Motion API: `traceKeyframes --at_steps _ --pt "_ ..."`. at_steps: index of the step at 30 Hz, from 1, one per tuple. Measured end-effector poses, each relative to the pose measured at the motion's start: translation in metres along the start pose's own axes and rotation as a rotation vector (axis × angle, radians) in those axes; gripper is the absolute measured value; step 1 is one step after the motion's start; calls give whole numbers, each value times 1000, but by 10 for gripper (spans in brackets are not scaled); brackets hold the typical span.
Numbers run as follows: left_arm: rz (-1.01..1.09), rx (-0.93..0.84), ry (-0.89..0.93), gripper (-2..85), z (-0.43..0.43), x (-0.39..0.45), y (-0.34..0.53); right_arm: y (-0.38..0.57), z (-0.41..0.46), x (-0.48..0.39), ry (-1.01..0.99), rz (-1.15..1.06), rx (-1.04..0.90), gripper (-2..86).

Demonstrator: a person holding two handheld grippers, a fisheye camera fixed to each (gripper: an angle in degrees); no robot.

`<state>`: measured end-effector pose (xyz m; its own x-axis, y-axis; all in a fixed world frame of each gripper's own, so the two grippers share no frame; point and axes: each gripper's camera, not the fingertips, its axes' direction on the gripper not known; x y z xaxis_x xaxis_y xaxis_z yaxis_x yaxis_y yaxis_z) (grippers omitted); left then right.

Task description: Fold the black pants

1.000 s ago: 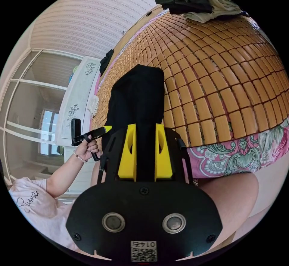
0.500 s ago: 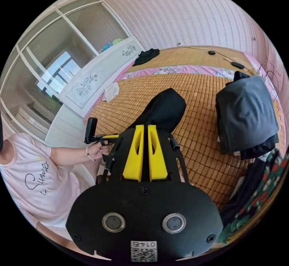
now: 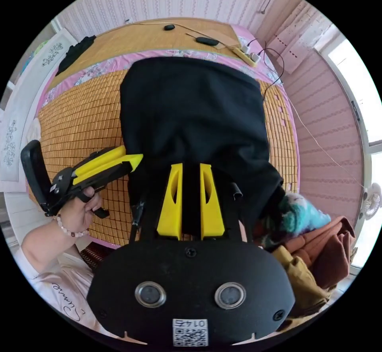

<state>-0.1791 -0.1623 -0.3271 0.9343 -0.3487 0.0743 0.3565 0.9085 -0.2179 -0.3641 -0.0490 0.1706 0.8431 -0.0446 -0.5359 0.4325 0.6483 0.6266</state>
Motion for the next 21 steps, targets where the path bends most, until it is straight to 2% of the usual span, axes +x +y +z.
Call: traceKeyframes --at_steps 4,6,9,12,16,21 --pt "93 -88 -53 64 -3 -2 8 16 22 -18 -83 33 99 76" --pt "151 -66 -61 64 -26 -1 20 39 12 -31 -81 24 202 80" --pt "275 -30 -71 66 -97 -2 60 90 0 -75 -39 -47 308 90" --pt "341 -9 -178 66 -194 -17 132 140 15 -136 -149 -186 318 94" --pt "170 -6 -402 65 -348 -63 249 168 69 -241 -384 -374 166 104" --pt "-127 106 -654 69 -524 -110 367 160 80 -399 -382 -684 230 81"
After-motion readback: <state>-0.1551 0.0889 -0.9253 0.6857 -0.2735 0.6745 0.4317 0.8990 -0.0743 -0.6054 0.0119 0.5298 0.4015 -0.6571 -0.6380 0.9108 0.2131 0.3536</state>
